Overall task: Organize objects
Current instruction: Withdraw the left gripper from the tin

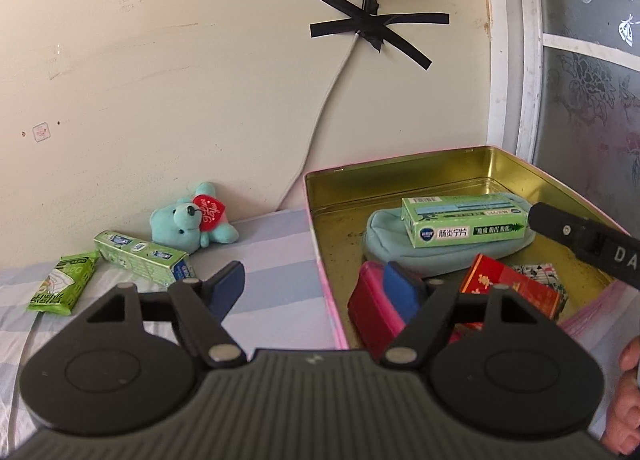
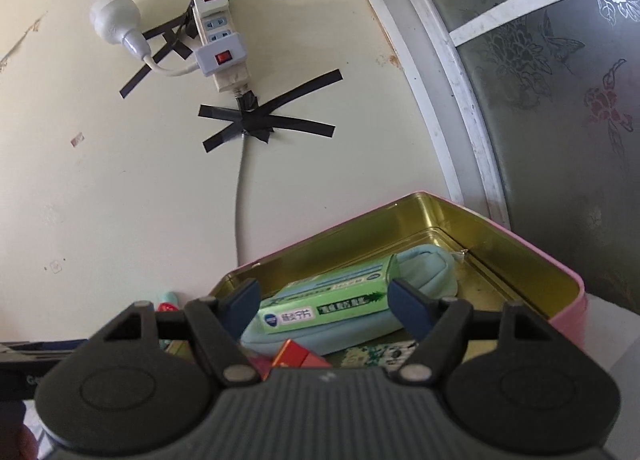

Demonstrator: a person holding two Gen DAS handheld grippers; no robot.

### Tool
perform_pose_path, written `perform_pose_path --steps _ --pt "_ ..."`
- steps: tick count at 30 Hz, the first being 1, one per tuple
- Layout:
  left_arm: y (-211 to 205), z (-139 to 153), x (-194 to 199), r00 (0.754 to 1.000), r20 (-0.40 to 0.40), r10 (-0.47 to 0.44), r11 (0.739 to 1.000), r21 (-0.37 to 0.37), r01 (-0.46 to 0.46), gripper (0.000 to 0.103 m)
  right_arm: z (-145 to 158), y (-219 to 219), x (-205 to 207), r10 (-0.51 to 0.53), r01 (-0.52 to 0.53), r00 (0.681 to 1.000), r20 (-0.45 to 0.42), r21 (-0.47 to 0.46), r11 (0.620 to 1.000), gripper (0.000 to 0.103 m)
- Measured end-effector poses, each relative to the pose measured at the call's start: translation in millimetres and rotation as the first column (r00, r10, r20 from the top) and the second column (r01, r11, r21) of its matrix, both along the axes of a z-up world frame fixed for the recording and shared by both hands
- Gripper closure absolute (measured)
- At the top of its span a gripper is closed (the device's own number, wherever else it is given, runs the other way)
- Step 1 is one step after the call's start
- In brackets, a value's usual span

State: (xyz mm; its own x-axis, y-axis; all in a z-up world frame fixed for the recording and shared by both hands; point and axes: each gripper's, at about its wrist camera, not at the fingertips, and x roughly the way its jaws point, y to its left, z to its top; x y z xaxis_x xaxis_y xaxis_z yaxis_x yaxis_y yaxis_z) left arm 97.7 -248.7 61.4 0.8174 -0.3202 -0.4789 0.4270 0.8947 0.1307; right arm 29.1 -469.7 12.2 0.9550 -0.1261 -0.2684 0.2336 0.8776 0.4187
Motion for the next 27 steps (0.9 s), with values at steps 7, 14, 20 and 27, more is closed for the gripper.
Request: perform_pose_path --steps 7,14,20,27 --pt "21.7 -2.4 -11.1 1.0 0.003 0.004 1.0 -0.001 -0.004 0.025 3.3 19.4 -22.1 0.024 -0.025 0.999 0.031 0.058 0.998 0.03" --pt "50.0 -2.6 -15.8 0.999 0.024 0.031 0.999 -0.009 -0.031 0.025 17.9 51.8 -26.2 0.077 -0.078 0.996 0.043 0.019 0.997 0.029" --pt "81.1 -9.7 -11.2 0.997 0.008 0.082 0.996 -0.021 -0.082 0.024 22.6 82.0 -20.8 0.124 -0.124 0.992 0.032 -0.011 0.992 0.029" --pt "116.7 -18.0 -1.0 0.989 -0.025 0.146 0.988 -0.049 -0.147 0.024 22.5 112.6 -14.8 0.163 -0.163 0.987 0.008 -0.042 0.986 0.025"
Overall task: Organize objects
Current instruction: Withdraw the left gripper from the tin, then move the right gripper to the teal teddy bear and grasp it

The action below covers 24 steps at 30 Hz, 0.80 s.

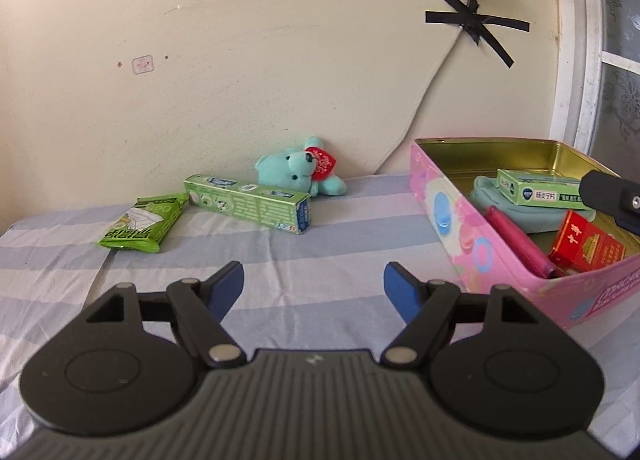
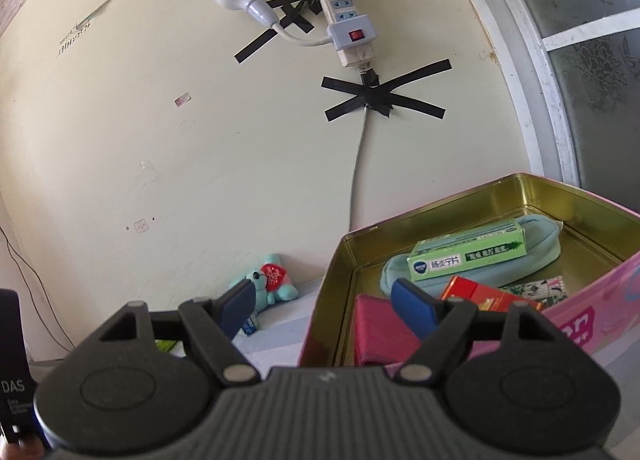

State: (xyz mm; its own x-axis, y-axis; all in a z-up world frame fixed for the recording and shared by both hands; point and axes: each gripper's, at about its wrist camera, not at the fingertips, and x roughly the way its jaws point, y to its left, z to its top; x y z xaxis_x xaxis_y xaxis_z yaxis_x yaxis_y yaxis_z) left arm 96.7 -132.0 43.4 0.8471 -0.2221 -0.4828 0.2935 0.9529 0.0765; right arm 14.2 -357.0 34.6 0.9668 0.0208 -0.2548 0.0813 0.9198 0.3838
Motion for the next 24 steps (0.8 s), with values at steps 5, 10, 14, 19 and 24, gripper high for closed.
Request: perform_pose_path --steps 5,10,14,19,24 --pt "24.9 -5.9 9.1 0.999 -0.011 0.05 0.999 -0.018 -0.05 0.019 1.8 21.6 3.4 0.025 -0.025 1.0 0.001 -0.033 0.999 0.013" --pt "50.1 -14.6 22.1 0.994 -0.034 0.099 0.995 -0.029 -0.1 0.019 3.8 47.8 10.6 0.068 -0.069 0.998 -0.007 -0.091 0.993 0.013" --pt "72.5 -20.2 36.7 0.988 -0.02 0.151 0.988 -0.015 -0.151 0.019 3.7 71.9 24.5 0.116 -0.12 0.993 -0.038 -0.137 0.983 0.013" --pt "118.0 -31.5 61.6 0.962 -0.098 0.253 0.959 -0.109 -0.264 0.019 5.5 102.3 60.6 0.211 -0.224 0.973 -0.097 -0.165 0.96 0.013" --pt "150.1 -45.9 77.1 0.926 -0.239 0.291 0.914 -0.218 -0.343 0.019 8.5 128.8 126.5 0.229 -0.255 0.964 -0.137 -0.214 0.943 0.014"
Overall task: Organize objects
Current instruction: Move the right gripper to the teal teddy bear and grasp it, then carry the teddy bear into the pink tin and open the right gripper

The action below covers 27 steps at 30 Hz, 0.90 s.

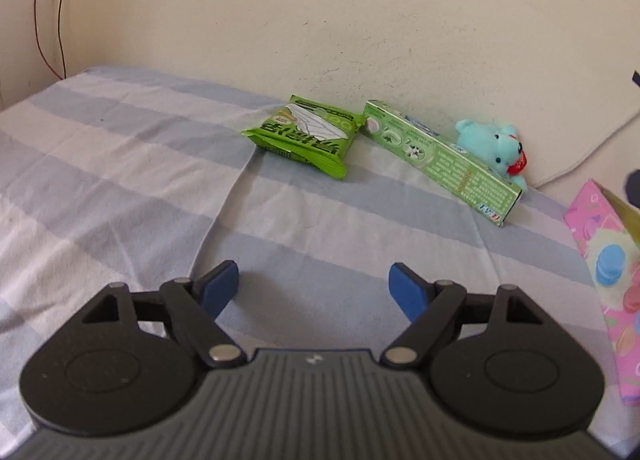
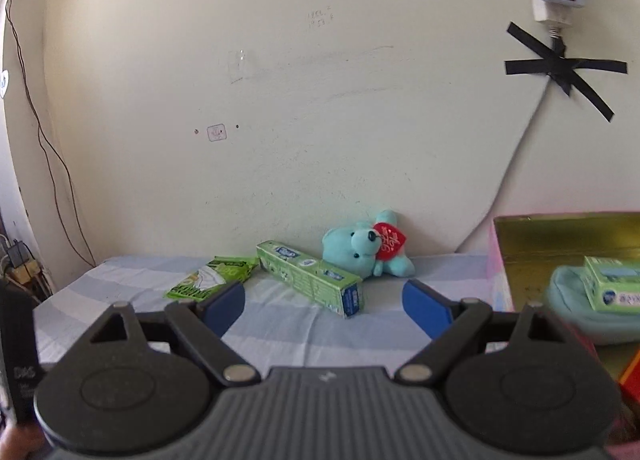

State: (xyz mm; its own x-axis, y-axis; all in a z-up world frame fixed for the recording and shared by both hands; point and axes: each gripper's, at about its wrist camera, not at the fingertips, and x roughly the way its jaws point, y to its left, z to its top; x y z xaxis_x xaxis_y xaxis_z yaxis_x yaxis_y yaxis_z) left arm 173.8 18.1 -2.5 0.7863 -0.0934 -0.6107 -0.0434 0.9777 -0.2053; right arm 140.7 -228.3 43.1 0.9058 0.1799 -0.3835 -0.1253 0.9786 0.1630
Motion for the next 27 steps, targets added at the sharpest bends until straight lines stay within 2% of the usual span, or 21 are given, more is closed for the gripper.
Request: perform_pose_path --steps 2,5,10,12,13,14,16,20,22,27 --pt "1.9 0.5 -0.9 1.0 -0.003 0.009 1.0 -0.017 -0.009 0.019 -1.4 8.2 35.0 -0.017 0.016 1.0 -0.014 -0.026 1.0 0.017" --pt "-3.9 -0.4 0.7 1.0 -0.002 0.001 1.0 0.015 -0.001 0.019 -10.3 13.6 93.3 -0.072 0.069 0.995 -0.068 -0.054 0.996 0.025" --pt "-5.0 -1.6 7.6 1.0 -0.01 -0.015 1.0 0.022 0.015 0.018 -38.8 15.7 179.6 -0.161 0.141 0.971 -0.177 -0.119 0.983 0.033" --pt "-4.7 -1.7 8.5 1.0 -0.011 -0.018 1.0 0.018 0.018 0.018 -50.1 15.2 200.6 -0.16 0.135 0.962 -0.219 -0.126 0.983 0.039" --pt "-5.0 -2.0 9.2 1.0 -0.012 -0.019 1.0 0.019 0.019 0.018 -54.1 14.8 206.8 -0.138 0.116 0.964 -0.227 -0.108 0.987 0.046" --pt "-5.5 -2.2 9.4 1.0 -0.012 -0.02 1.0 0.021 0.02 0.018 -55.2 15.2 208.9 -0.122 0.103 0.968 -0.22 -0.096 0.99 0.059" --pt "-6.4 -2.5 9.7 1.0 -0.013 -0.023 0.999 0.027 0.023 0.016 -50.2 21.5 206.9 -0.108 0.087 0.978 -0.18 -0.122 0.989 0.073" --pt "-7.7 -3.0 9.9 0.999 -0.013 -0.031 0.999 0.023 0.031 0.013 -33.0 32.9 178.0 -0.122 0.102 0.989 -0.079 -0.218 0.971 0.076" --pt "-5.5 -2.5 9.2 0.999 -0.013 -0.034 0.999 0.004 0.034 0.013 -22.3 32.5 151.8 -0.101 0.09 0.994 -0.037 -0.226 0.97 0.076" --pt "8.2 1.2 3.1 0.997 -0.004 -0.078 0.985 -0.152 0.077 0.013 -0.1 21.0 58.7 0.01 -0.012 1.0 -0.009 -0.159 0.987 0.076"
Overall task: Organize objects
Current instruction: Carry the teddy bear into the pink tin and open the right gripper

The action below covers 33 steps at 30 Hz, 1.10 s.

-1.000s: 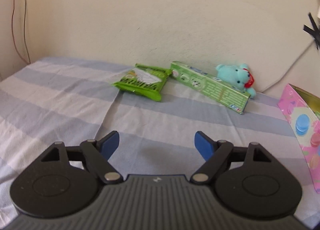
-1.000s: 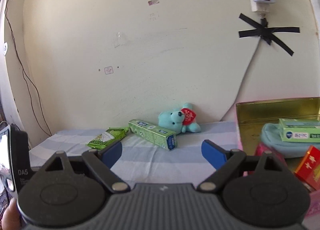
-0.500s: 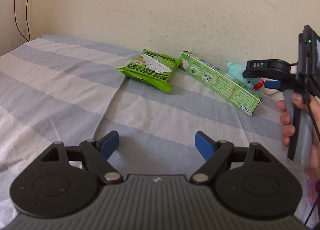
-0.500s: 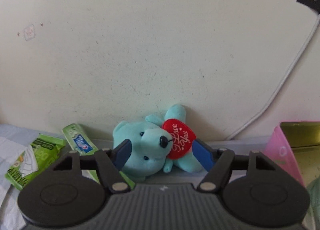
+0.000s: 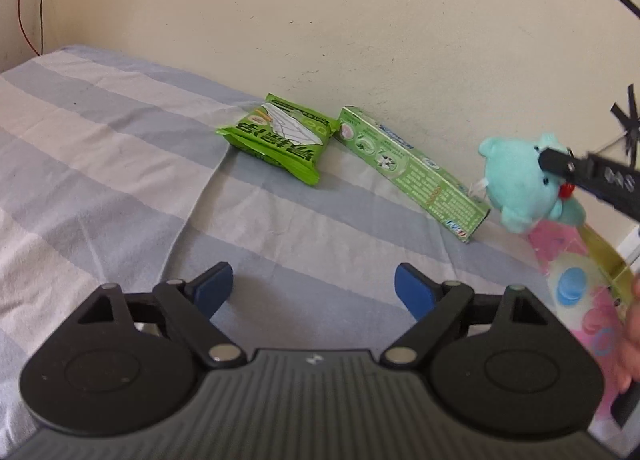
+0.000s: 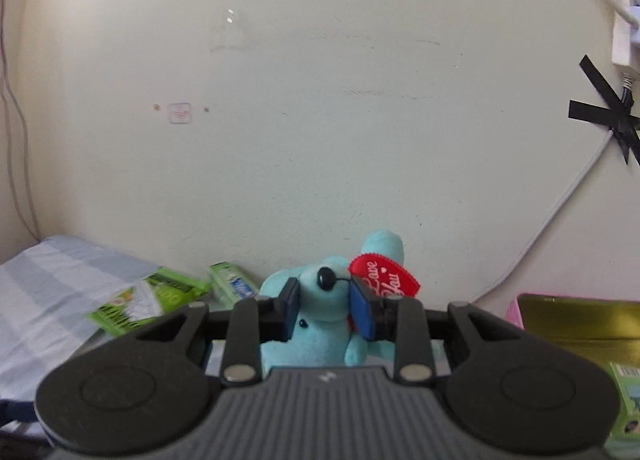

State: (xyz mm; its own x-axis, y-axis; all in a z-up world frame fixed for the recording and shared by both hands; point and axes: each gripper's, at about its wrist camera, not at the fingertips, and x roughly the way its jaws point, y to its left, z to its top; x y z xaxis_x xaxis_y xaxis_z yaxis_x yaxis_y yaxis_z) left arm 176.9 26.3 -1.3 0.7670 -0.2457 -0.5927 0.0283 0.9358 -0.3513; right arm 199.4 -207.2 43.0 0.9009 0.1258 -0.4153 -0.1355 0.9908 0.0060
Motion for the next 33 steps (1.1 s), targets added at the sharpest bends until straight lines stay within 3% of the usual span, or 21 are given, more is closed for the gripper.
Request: perform_pose_path --steps 3,6,10,13,18,20,23,25,28,30,31,33 --pt "1.0 3.2 -6.2 0.997 0.02 -0.079 0.992 -0.096 0.081 0.013 2.7 -8.2 -60.8 0.073 -0.071 0.997 -0.019 0.054 0.996 0.076" --pt "-7.3 5.6 -14.3 0.98 0.057 -0.193 0.965 -0.171 0.2 0.013 -6.9 -12.4 -106.8 0.126 -0.116 0.989 -0.08 0.127 0.985 0.075" --pt "-24.6 9.2 -26.7 0.952 0.11 -0.287 0.947 -0.118 0.299 0.013 -20.5 -6.5 -142.3 0.163 -0.144 0.977 -0.134 0.14 0.98 0.067" --pt "-31.0 6.5 -32.6 0.939 0.107 -0.328 0.937 -0.087 0.337 0.013 -23.4 -9.8 -155.8 0.169 -0.151 0.979 -0.114 0.15 0.977 0.038" --pt "-28.4 4.8 -42.9 0.928 0.083 -0.363 0.92 -0.122 0.371 0.013 -23.7 -27.6 -171.6 0.155 -0.143 0.986 -0.058 0.173 0.975 0.019" --pt "-29.0 5.6 -50.4 0.921 0.072 -0.384 0.91 -0.143 0.39 0.012 -27.9 -30.5 -169.4 0.166 -0.154 0.984 -0.064 0.154 0.976 0.004" --pt "-37.0 3.0 -59.2 0.911 0.051 -0.409 0.9 -0.143 0.412 0.012 -34.1 -33.5 -158.1 0.191 -0.177 0.978 -0.088 0.143 0.974 0.002" --pt "-41.6 2.6 -62.5 0.917 0.044 -0.396 0.908 -0.127 0.399 0.012 -40.5 -38.2 -144.6 0.2 -0.182 0.973 -0.116 0.15 0.972 0.0" --pt "-48.1 -1.3 -56.1 0.919 0.009 -0.395 0.912 -0.12 0.393 0.013 -56.9 -40.6 -115.9 0.248 -0.207 0.952 -0.182 0.217 0.954 0.001" --pt "-51.6 -6.7 -51.3 0.92 -0.005 -0.391 0.913 -0.125 0.387 0.015 -66.1 -42.9 -102.4 0.296 -0.226 0.929 -0.22 0.296 0.928 0.014" --pt "-50.7 -7.6 -49.3 0.922 -0.007 -0.388 0.911 -0.153 0.382 0.024 -67.1 -44.8 -100.1 0.323 -0.234 0.919 -0.227 0.346 0.909 0.024" --pt "-54.1 -4.5 -46.7 0.904 -0.024 -0.427 0.888 -0.203 0.414 0.037 -64.0 -41.1 -106.2 0.316 -0.238 0.927 -0.204 0.331 0.913 0.028"
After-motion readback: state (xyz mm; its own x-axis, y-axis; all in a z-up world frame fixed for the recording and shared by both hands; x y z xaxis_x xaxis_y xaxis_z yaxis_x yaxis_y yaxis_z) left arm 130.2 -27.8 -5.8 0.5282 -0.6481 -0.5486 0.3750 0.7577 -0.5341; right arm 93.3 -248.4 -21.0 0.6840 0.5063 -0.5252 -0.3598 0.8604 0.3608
